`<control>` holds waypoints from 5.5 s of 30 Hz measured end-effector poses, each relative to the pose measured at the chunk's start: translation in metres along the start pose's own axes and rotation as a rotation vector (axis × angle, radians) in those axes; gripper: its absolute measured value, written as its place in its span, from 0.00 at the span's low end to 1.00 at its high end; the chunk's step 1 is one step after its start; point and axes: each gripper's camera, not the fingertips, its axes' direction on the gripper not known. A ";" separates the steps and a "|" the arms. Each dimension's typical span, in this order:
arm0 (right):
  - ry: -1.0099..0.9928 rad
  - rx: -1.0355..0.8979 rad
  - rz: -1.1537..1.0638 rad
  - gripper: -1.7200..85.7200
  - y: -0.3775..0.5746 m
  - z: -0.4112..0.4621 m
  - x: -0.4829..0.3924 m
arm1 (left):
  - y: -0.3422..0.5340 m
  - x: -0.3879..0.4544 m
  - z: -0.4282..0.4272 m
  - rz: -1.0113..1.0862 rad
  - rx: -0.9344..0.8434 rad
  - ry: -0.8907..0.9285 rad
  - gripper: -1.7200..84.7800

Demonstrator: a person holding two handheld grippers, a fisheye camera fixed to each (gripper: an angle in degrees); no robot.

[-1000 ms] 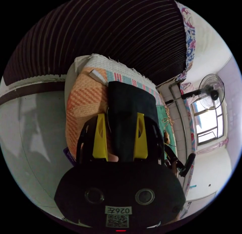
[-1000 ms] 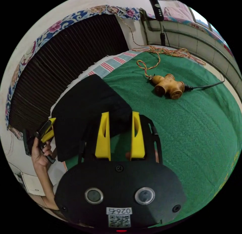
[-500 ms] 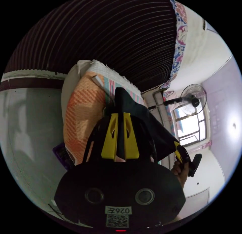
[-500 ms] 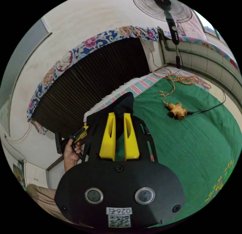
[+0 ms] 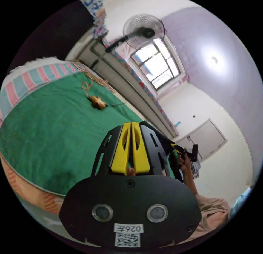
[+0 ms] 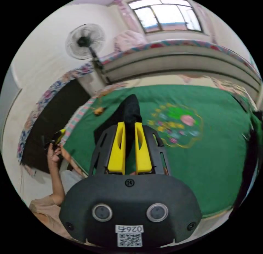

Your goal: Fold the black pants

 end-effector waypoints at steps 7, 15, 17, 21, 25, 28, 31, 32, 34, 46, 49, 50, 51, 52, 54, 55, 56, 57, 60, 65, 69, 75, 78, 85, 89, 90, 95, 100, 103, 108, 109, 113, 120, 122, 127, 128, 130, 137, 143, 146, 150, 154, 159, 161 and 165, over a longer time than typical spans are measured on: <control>0.246 -0.104 0.203 0.08 0.070 -0.057 0.119 | 0.024 0.052 0.172 0.062 -0.291 0.037 0.01; 0.768 0.001 -0.245 0.05 0.063 -0.066 0.038 | 0.083 0.090 0.325 0.103 -0.581 0.007 0.03; 1.035 0.268 -0.352 0.01 0.072 -0.083 0.015 | 0.097 0.102 0.350 0.155 -0.633 -0.060 0.02; 0.817 0.341 -0.467 0.02 0.079 -0.103 -0.007 | 0.114 0.133 0.391 0.262 -0.630 -0.111 0.01; 0.347 0.022 -0.549 0.11 0.087 -0.071 -0.011 | 0.129 0.148 0.420 0.302 -0.612 -0.158 0.02; 0.217 -0.107 -0.553 0.15 0.093 -0.047 -0.004 | 0.139 0.152 0.430 0.301 -0.590 -0.165 0.05; 0.256 -0.242 -0.593 0.09 0.093 -0.027 0.015 | 0.142 0.153 0.434 0.270 -0.550 -0.113 0.08; 0.292 -0.211 -0.613 0.05 0.092 -0.037 0.023 | 0.142 0.153 0.435 0.260 -0.541 -0.101 0.08; 0.260 -0.227 -0.557 0.02 0.080 -0.062 0.042 | 0.144 0.153 0.439 0.214 -0.512 -0.042 0.10; -0.122 0.266 0.448 0.01 0.083 -0.297 0.350 | 0.193 0.217 0.554 0.341 -0.615 -0.330 0.18; -0.153 0.324 0.573 0.01 0.098 -0.326 0.395 | 0.214 0.252 0.574 0.565 -0.645 -0.436 0.11; -0.153 0.334 0.595 0.01 0.101 -0.335 0.406 | 0.218 0.257 0.575 0.605 -0.636 -0.446 0.11; -0.152 0.340 0.597 0.01 0.101 -0.339 0.410 | 0.226 0.264 0.575 0.682 -0.614 -0.489 0.10; -0.155 0.351 0.584 0.01 0.101 -0.346 0.415 | 0.230 0.268 0.573 0.737 -0.593 -0.496 0.10; -0.176 0.370 0.529 0.01 0.099 -0.358 0.418 | 0.219 0.266 0.559 0.710 -0.570 -0.414 0.09; -0.210 0.380 0.458 0.01 0.096 -0.366 0.416 | 0.203 0.261 0.546 0.649 -0.557 -0.312 0.09; -0.255 0.398 0.377 0.01 0.093 -0.374 0.412 | 0.194 0.257 0.538 0.613 -0.547 -0.255 0.09; -0.276 0.412 0.341 0.01 0.092 -0.379 0.409 | 0.177 0.249 0.520 0.549 -0.519 -0.160 0.09; -0.305 0.486 0.192 0.01 0.090 -0.406 0.400 | 0.147 0.230 0.458 0.526 -0.338 -0.238 0.09; 0.028 0.263 0.354 0.01 0.086 -0.412 0.427 | 0.112 0.146 0.370 0.323 -0.278 -0.445 0.10; -0.070 0.098 0.540 0.03 0.089 -0.383 0.464 | 0.106 0.070 0.320 0.063 -0.106 -0.131 0.09; 0.258 0.333 0.458 0.05 0.093 -0.421 0.427 | 0.100 0.083 0.332 0.209 -0.128 -0.114 0.13; 0.208 0.323 0.218 0.06 0.079 -0.406 0.384 | 0.106 0.091 0.376 0.268 -0.287 -0.188 0.20; 0.055 -0.197 -0.258 0.08 0.073 -0.277 0.261 | 0.127 0.094 0.469 0.305 -0.596 -0.352 0.28; 0.160 -0.349 -0.444 0.11 0.097 -0.234 0.216 | 0.136 0.094 0.491 0.315 -0.619 -0.398 0.28; 0.175 -0.369 -0.464 0.11 0.101 -0.230 0.213 | 0.140 0.096 0.498 0.336 -0.636 -0.428 0.27; 0.110 -0.372 -0.386 0.04 0.098 -0.234 0.225 | 0.158 0.111 0.521 0.513 -0.678 -0.624 0.17; 0.089 -0.369 -0.278 0.01 0.092 -0.256 0.245 | 0.152 0.111 0.505 0.499 -0.651 -0.463 0.06; 0.119 -0.269 -0.225 0.00 0.089 -0.295 0.260 | 0.145 0.107 0.490 0.483 -0.613 -0.397 0.05; 0.374 0.007 -0.028 0.00 0.091 -0.404 0.316 | 0.140 0.096 0.473 0.431 -0.583 -0.306 0.05; 0.428 0.075 0.057 0.00 0.097 -0.435 0.337 | 0.139 0.094 0.469 0.421 -0.576 -0.291 0.05; 0.763 0.203 0.351 0.01 0.137 -0.517 0.405 | 0.135 0.091 0.458 0.401 -0.552 -0.250 0.05; 1.036 0.289 0.527 0.03 0.194 -0.570 0.435 | 0.136 0.087 0.454 0.399 -0.541 -0.322 0.07; 0.986 0.335 0.453 0.02 0.199 -0.572 0.424 | 0.136 0.087 0.450 0.394 -0.522 -0.376 0.08; 0.734 0.156 0.224 0.01 0.170 -0.531 0.419 | 0.134 0.098 0.435 0.436 -0.446 -0.374 0.12; 0.753 0.098 0.192 0.02 0.161 -0.517 0.423 | 0.134 0.098 0.436 0.439 -0.449 -0.366 0.13; 0.831 0.030 0.154 0.04 0.148 -0.496 0.433 | 0.134 0.092 0.452 0.417 -0.521 -0.374 0.14; 0.768 -0.239 0.216 0.01 0.135 -0.441 0.500 | 0.137 0.094 0.480 0.503 -0.644 -0.481 0.08; 0.672 -0.018 0.227 0.00 0.142 -0.512 0.487 | 0.124 0.111 0.426 0.529 -0.492 -0.295 0.04; 0.553 0.185 0.178 0.00 0.166 -0.567 0.464 | 0.115 0.122 0.385 0.583 -0.464 -0.076 0.04; 0.443 0.385 0.125 0.00 0.223 -0.628 0.435 | 0.115 0.137 0.327 0.787 -0.544 0.168 0.04; 0.388 0.407 0.146 0.00 0.301 -0.663 0.423 | 0.139 0.117 0.276 0.863 -0.678 0.330 0.06; 0.503 0.158 0.199 0.01 0.342 -0.649 0.425 | 0.134 0.049 0.227 0.636 -0.573 0.258 0.06; 0.583 0.227 0.254 0.01 0.345 -0.664 0.420 | 0.120 0.022 0.202 0.515 -0.385 0.213 0.08; 0.628 0.451 0.214 0.01 0.316 -0.688 0.397 | 0.081 -0.003 0.211 0.376 -0.253 0.008 0.14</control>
